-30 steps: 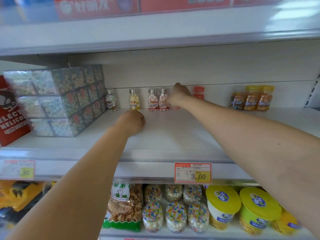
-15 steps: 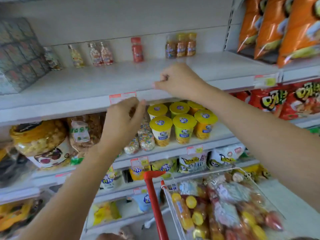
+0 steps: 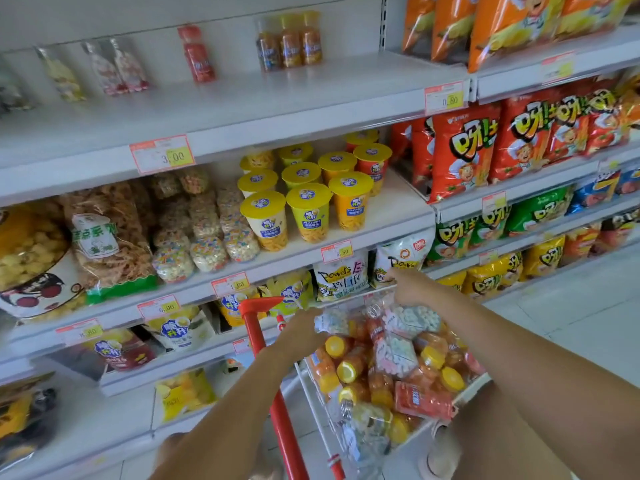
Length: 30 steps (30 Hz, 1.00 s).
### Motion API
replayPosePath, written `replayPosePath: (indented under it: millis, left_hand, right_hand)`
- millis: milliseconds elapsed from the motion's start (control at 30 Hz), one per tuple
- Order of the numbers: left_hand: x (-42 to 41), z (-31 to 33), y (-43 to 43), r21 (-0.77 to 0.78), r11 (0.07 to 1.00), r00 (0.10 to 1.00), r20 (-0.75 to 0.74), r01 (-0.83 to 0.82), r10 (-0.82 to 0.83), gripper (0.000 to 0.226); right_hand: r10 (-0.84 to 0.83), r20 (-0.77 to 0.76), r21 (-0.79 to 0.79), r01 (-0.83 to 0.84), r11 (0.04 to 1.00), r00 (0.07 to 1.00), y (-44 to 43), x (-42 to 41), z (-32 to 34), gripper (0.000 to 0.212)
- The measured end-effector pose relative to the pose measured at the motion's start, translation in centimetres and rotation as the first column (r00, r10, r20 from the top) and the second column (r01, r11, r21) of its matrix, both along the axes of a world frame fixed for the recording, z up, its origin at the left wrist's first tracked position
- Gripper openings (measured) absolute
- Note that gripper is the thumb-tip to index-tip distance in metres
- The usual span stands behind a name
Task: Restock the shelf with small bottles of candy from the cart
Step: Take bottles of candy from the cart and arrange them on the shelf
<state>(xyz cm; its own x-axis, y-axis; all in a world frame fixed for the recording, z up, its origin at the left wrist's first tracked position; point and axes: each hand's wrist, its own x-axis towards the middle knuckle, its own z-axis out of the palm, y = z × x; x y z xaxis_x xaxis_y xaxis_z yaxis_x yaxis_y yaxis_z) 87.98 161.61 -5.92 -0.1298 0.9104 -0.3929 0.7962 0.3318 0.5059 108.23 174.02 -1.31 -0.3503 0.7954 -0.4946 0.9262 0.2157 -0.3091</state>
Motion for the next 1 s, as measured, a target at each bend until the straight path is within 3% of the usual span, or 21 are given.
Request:
replayPosePath:
  millis: [167,267,333,400,500,567,633,733,833,933,1000]
  left_hand:
    - [2.8,-2.0,1.6,0.047,0.994,0.994,0.050,-0.095,0.092,0.053]
    - [4.4,-2.2,3.3,0.104,0.991,0.992,-0.091,-0.083,0.092,0.049]
    - [5.7,-1.9,4.3,0.153,0.986,0.982,-0.163,-0.066,0.091,0.042]
    - [7.2,-1.3,5.2,0.105,0.992,0.994,-0.079,-0.065,0.074,0.033]
    - [9.4,0.0,5.2,-0.110,0.994,0.999,0.049,-0.009,0.015,0.040]
    - [10.5,0.3,4.5,-0.322,0.945,0.998,0.034,0.063,-0.055,0.050]
    - [11.0,-0.2,3.6,-0.434,0.900,0.999,0.018,0.049,-0.045,0.059]
    - [11.1,-1.2,2.9,-0.418,0.904,0.980,0.128,-0.088,0.155,0.055]
    - [11.1,-1.1,2.4,-0.447,0.878,0.906,0.280,-0.169,0.317,0.070]
    - [10.4,0.0,2.0,-0.384,0.906,0.862,0.381,-0.181,0.333,0.081]
    - [9.2,1.7,1.6,-0.269,0.942,0.861,0.411,-0.200,0.300,0.076]
  right_hand:
    - [0.091,-0.108,-0.106,-0.103,0.989,0.990,0.3,2.6,-4.4,0.043]
    - [0.175,-0.071,-0.184,-0.185,0.965,0.982,0.8,4.6,-5.5,0.074]
    - [0.168,-0.037,-0.153,-0.172,0.973,0.985,1.4,5.6,-6.5,0.085]
    - [0.171,-0.055,-0.096,-0.175,0.980,0.984,1.7,6.2,-7.3,0.085]
    - [0.178,-0.099,-0.045,-0.183,0.982,0.979,1.7,6.6,-7.9,0.084]
    - [0.167,-0.138,-0.044,-0.175,0.984,0.976,1.8,6.6,-8.0,0.082]
    - [0.146,-0.175,-0.046,-0.156,0.987,0.974,1.7,6.6,-7.9,0.078]
    - [0.112,-0.212,-0.043,-0.124,0.991,0.971,1.6,6.8,-7.6,0.078]
    - [0.095,-0.293,-0.060,-0.118,0.991,0.951,1.0,7.1,-6.1,0.082]
    - [0.055,-0.429,-0.081,-0.099,0.992,0.901,0.7,7.2,-4.1,0.060]
    - [-0.024,-0.558,-0.137,-0.064,0.989,0.829,0.5,7.0,-1.9,0.063]
